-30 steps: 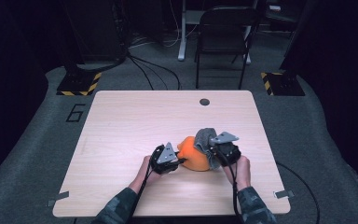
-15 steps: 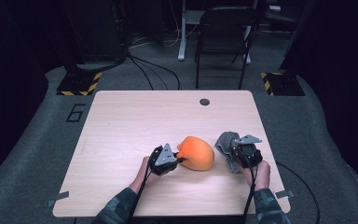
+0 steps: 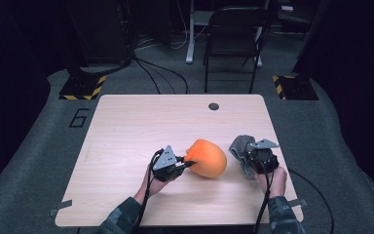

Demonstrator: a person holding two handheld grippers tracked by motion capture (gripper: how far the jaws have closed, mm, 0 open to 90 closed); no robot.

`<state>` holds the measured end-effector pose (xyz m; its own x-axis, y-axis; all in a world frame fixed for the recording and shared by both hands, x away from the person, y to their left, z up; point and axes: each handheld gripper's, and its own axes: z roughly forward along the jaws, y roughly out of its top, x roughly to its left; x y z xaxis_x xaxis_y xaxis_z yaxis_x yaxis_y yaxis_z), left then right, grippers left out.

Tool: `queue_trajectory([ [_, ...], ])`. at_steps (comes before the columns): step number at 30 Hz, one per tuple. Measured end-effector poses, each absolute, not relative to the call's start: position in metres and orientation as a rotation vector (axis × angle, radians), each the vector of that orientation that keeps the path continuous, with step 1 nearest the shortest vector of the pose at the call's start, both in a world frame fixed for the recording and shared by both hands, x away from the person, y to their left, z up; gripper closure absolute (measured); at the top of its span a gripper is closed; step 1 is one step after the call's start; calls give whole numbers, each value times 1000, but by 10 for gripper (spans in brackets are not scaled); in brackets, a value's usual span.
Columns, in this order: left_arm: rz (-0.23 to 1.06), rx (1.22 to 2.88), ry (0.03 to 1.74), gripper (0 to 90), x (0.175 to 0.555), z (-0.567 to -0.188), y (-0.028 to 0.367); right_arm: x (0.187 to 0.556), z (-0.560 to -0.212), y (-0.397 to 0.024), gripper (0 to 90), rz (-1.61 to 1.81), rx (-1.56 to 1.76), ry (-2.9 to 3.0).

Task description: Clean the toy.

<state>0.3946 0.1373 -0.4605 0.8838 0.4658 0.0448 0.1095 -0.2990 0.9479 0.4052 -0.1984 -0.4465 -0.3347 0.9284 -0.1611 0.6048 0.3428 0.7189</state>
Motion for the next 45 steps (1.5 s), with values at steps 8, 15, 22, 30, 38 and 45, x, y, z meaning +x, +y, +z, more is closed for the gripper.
queue_trajectory([
  [8,209,1819,607,803,391,-444,136,401,-431,-191,773,778,1284,2028],
  [15,121,1813,753,802,398,-447,137,396,-416,-182,773,794,1235,2038],
  [22,45,1805,852,802,404,-458,135,387,-388,-164,773,846,1153,2034],
  [30,18,1786,900,800,404,-466,129,374,-372,-102,771,886,974,2139],
  [38,47,1818,935,798,408,-480,128,385,-408,-58,765,785,918,2230],
  [45,68,1827,910,794,407,-482,125,391,-418,-82,766,784,983,2226],
])
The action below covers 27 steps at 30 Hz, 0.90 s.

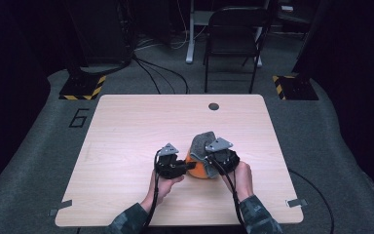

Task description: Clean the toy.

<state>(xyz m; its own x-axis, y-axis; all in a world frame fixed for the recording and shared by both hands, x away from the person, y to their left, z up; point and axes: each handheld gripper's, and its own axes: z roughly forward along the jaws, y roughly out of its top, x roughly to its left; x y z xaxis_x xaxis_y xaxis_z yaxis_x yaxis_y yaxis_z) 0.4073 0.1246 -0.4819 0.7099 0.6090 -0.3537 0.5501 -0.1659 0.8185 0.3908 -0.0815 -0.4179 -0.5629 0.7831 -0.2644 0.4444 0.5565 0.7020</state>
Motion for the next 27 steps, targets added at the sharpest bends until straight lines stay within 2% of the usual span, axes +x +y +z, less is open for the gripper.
queue_trajectory([
  [11,53,1822,906,788,407,-482,124,411,-448,-120,766,702,1179,2191],
  [21,44,1819,899,786,407,-482,124,427,-477,-137,768,607,1273,2236],
  [24,47,1825,895,786,408,-482,126,427,-469,-142,769,629,1277,2217],
  [27,49,1825,895,785,408,-482,126,420,-442,-145,769,725,1266,2172],
])
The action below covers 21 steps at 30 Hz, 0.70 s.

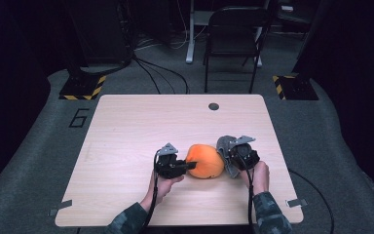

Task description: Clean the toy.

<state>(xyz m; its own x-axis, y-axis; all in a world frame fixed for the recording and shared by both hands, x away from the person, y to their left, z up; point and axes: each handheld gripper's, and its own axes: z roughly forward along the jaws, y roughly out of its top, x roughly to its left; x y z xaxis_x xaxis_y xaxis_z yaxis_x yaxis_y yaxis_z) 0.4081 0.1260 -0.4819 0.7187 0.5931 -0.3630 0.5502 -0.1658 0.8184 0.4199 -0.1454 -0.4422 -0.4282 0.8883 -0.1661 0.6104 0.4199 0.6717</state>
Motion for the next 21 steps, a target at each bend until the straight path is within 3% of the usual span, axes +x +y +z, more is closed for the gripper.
queue_trajectory([
  [1,49,1826,896,785,408,-482,126,411,-420,-141,768,801,1236,2150],
  [7,53,1826,894,784,408,-482,125,387,-392,-102,763,955,1041,2185],
  [12,63,1830,897,783,407,-483,125,385,-414,-73,762,862,956,2241],
  [21,67,1834,890,782,407,-483,124,398,-427,-104,763,820,1079,2214],
])
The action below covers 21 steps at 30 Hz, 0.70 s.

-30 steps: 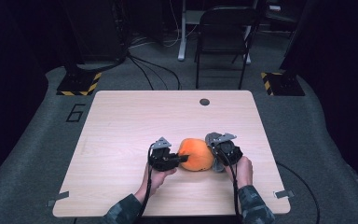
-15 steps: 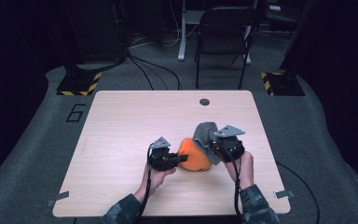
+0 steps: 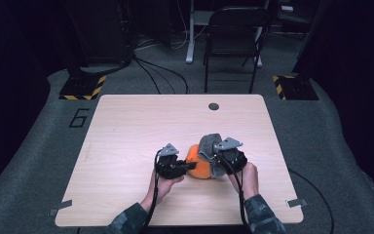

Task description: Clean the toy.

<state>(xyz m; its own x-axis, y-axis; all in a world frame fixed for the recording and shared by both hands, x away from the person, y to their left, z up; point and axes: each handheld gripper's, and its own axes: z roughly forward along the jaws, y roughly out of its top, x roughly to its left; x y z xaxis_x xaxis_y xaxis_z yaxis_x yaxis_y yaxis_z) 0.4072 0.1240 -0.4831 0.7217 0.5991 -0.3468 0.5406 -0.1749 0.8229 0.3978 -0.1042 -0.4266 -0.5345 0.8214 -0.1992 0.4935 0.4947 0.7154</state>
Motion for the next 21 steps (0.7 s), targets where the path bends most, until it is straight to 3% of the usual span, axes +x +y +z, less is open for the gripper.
queue_trajectory([
  [18,62,1831,883,780,407,-483,123,428,-487,-136,764,559,1278,2266],
  [21,67,1836,883,780,406,-483,124,426,-472,-144,768,580,1289,2222],
])
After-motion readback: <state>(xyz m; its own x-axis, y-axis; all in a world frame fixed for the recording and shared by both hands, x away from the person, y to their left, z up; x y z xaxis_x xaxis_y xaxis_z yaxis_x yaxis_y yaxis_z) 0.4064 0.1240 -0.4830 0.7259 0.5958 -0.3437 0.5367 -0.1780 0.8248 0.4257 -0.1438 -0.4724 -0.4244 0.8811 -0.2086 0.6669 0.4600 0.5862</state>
